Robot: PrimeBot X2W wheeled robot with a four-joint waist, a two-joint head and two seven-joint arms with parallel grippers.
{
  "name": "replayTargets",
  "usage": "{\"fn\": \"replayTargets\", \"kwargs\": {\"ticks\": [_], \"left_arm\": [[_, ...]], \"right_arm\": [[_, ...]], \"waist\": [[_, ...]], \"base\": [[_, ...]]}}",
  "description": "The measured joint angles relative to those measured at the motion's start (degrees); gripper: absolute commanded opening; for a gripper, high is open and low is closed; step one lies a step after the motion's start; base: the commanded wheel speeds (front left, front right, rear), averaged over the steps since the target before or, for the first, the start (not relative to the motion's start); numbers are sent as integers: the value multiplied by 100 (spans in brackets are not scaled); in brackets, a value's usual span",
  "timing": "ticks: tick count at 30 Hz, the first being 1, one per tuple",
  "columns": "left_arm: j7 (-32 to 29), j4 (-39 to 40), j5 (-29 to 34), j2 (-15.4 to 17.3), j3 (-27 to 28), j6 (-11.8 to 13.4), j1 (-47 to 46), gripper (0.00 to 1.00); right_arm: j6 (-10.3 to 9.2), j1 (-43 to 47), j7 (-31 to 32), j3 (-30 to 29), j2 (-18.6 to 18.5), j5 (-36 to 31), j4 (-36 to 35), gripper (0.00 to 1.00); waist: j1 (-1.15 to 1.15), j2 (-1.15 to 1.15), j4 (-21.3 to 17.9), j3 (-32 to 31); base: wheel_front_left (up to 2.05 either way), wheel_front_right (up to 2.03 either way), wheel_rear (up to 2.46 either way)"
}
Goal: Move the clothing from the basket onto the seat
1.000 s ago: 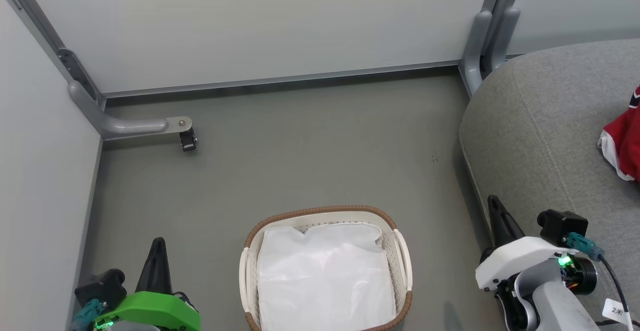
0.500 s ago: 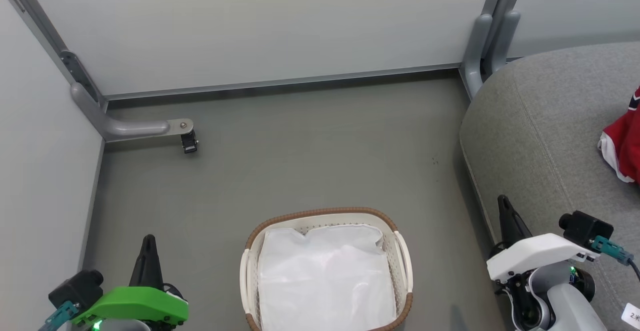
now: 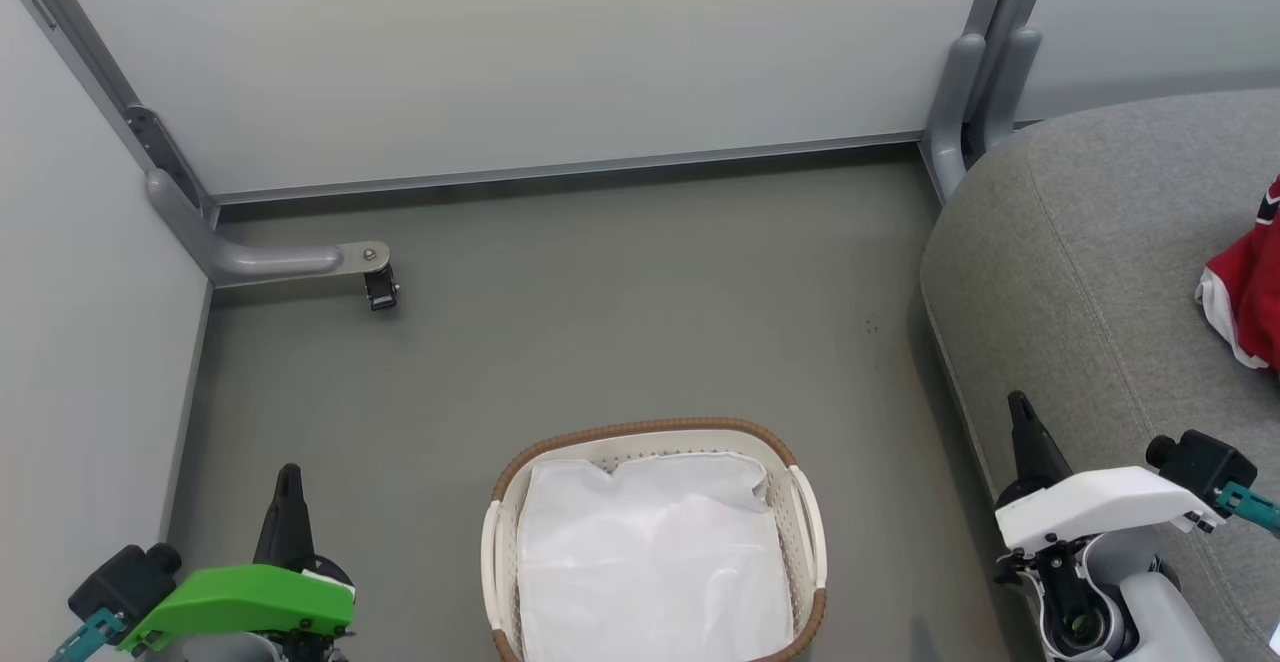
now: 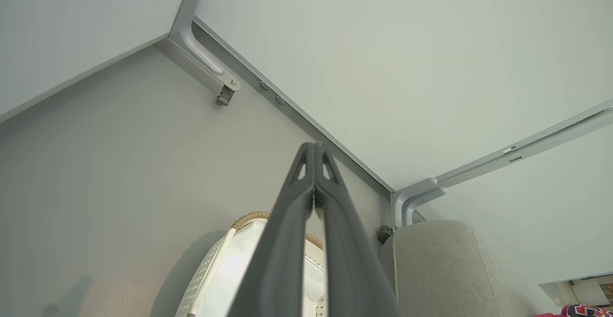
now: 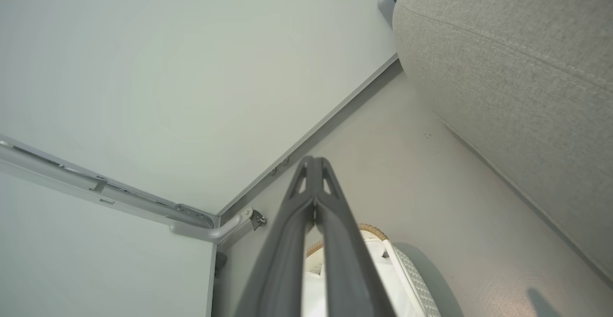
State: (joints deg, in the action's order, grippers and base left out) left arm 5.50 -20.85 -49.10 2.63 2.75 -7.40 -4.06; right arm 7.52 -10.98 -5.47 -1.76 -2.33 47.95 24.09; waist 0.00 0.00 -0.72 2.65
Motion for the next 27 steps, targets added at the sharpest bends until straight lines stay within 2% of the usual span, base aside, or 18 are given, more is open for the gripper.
{"fn": "replayTargets", "kwargs": {"ticks": [27], "left_arm": [[-479, 258, -1683, 1, 142, 0, -44, 0]], "right_arm": [[0, 203, 475, -186, -14, 1737, -388, 0]], "waist": [[0, 0, 22, -76]], "base": [[0, 0, 0]]}}
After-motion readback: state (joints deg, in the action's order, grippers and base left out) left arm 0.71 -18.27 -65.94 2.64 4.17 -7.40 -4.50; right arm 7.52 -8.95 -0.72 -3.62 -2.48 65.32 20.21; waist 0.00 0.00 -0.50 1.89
